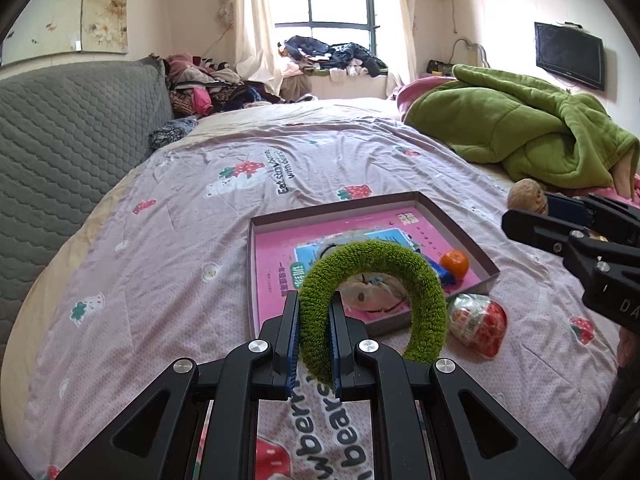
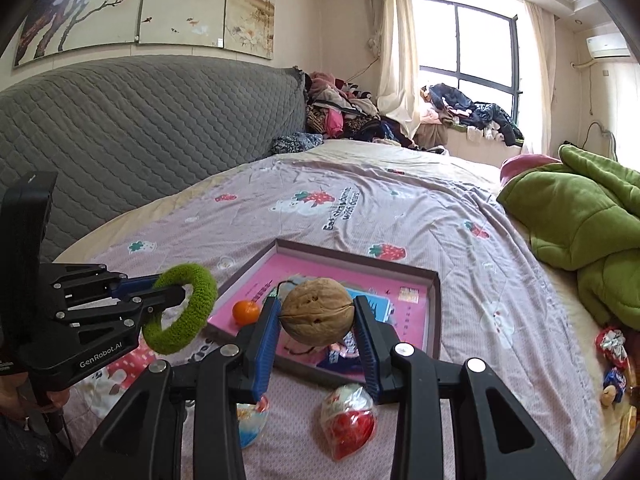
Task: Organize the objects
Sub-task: 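Lift the walnut with the right tool while the left tool lifts the green ring toward the tray, then carry the walnut and green ring over the tray with both tools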
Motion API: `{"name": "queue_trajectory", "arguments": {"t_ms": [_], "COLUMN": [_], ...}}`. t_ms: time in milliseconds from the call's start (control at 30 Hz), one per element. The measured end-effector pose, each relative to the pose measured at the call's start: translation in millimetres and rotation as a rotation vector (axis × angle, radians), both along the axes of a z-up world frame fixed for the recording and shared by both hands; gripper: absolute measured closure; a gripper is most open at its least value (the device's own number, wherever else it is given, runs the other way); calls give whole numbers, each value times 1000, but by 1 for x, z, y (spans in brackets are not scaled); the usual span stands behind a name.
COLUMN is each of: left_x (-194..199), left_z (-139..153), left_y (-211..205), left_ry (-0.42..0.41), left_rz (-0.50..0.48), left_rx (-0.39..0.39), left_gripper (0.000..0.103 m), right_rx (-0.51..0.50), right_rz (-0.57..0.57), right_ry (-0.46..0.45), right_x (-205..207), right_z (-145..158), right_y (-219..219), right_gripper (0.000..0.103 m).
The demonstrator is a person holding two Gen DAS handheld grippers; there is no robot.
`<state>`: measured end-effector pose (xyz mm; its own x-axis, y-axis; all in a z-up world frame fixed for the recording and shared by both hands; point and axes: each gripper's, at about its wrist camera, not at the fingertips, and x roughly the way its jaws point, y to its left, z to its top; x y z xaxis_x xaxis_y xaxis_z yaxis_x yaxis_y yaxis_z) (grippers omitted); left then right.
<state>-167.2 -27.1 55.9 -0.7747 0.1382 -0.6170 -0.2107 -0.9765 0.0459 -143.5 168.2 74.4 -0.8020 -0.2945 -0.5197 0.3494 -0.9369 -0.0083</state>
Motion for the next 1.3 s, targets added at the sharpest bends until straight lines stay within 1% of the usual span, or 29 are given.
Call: {"name": "queue_trajectory", "arguments": {"t_ms": [333, 733, 867, 1000, 1200, 1300], "left_x": [-30, -67, -75, -84, -94, -96], "left_z": [-2, -17, -25, -36, -51, -60], "left_y": [-5, -15, -19, -26, -30, -28], "left_ry": [4, -31, -29, -57, -86, -102], "left_rz": [21, 51, 72, 98, 111, 111], "left_rx": [-4, -1, -9, -7, -19, -38], "left_gripper": [90, 90, 90, 90, 90, 90], "right_rx": [9, 18, 36, 55, 78, 88], "right_rz": [-20, -36, -31, -27, -24, -20], "right_ry": [22, 25, 3, -34, -83, -104], "right_x": [-25, -50, -60, -71, -84, -86], "right_z": [7, -2, -12, -26, -48, -57], "right_y": [6, 9, 7, 4, 1, -1], "right_gripper": [66, 66, 66, 66, 66, 66]}}
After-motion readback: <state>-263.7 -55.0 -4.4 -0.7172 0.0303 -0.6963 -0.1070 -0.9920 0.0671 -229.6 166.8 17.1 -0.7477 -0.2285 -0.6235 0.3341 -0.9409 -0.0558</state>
